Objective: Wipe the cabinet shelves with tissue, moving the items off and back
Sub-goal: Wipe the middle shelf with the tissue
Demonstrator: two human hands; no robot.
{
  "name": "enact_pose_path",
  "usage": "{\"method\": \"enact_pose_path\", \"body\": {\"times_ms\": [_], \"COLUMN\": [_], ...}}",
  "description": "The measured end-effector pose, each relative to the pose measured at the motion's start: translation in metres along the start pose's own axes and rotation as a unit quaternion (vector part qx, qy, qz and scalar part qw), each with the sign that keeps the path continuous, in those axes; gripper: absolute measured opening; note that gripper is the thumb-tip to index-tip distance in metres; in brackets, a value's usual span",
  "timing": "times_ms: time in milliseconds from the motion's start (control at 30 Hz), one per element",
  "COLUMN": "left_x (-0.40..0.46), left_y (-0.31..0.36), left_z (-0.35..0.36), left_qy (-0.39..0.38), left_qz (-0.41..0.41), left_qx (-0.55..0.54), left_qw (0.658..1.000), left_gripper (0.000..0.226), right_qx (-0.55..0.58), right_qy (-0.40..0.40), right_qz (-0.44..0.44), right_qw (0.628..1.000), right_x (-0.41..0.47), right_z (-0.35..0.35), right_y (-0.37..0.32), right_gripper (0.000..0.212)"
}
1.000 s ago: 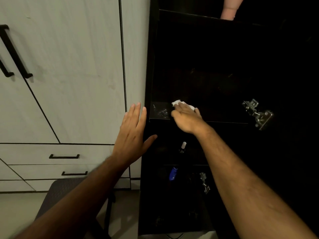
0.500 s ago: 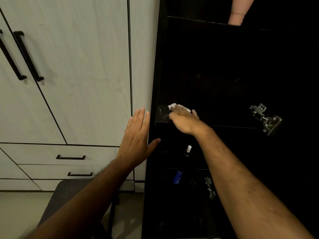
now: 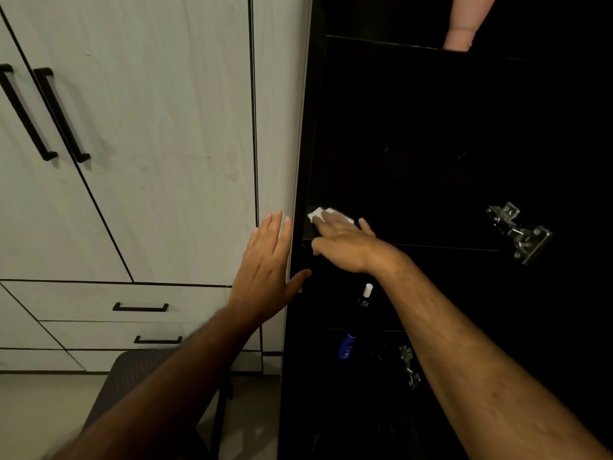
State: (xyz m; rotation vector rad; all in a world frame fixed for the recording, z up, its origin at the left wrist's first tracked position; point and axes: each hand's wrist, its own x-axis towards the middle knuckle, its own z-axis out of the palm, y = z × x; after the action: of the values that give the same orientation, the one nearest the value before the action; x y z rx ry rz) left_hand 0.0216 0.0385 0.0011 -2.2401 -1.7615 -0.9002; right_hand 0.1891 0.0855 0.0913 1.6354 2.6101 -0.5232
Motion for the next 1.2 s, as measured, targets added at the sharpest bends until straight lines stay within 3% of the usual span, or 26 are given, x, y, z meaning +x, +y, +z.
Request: {"method": "enact_pose_path", "body": {"times_ms": [100,233,400,533,700,1033,1200], "left_x": [0.001,-0.002,0.0,0.0,-0.003,-0.002,-0.003], "left_y": [-0.006,-0.012,-0.011,-0.014,-0.019,-0.019,-0.016], "left_z": [-0.002,-0.004,-0.003,-0.003,-0.003,-0.002,0.0], "left_qy": [-0.001,-0.001,-0.013,-0.018,-0.029,-0.044,-0.053], "left_qz": [-0.009,-0.023,-0.015,-0.025,-0.036,-0.029,-0.023], "left_qx": [0.004,0.005,0.009,0.003,0.004,-0.001,-0.017], "left_qw": [1.0,1.0,1.0,1.0,0.999,0.999,0.998], "left_gripper": [0.091,0.091,0.093,0.093,0.093,0.091,0.092], "right_qx": [-0.016,-0.045,-0.064,-0.061,-0.011,0.017,0.001], "right_qy": [-0.012,-0.014,-0.004,-0.006,-0.024,-0.001,-0.013], "right_qz": [-0.035,0.022,0.02,-0.032,0.007,-0.026,-0.087], "right_qw": [0.999,0.999,0.998,0.998,1.0,1.0,0.996], "right_x": [-0.027,-0.027,0.012,-0.002,0.005,0.03,0.009], "right_z": [0.004,-0.011,-0.007,0.0,-0.021,-0.01,-0.011], "right_y": [0.016,0.043,0.005,0.002,0.025,-0.007,0.008], "right_gripper": [0.073,0.089,0.106,0.099,0.093,0.092,0.083]}}
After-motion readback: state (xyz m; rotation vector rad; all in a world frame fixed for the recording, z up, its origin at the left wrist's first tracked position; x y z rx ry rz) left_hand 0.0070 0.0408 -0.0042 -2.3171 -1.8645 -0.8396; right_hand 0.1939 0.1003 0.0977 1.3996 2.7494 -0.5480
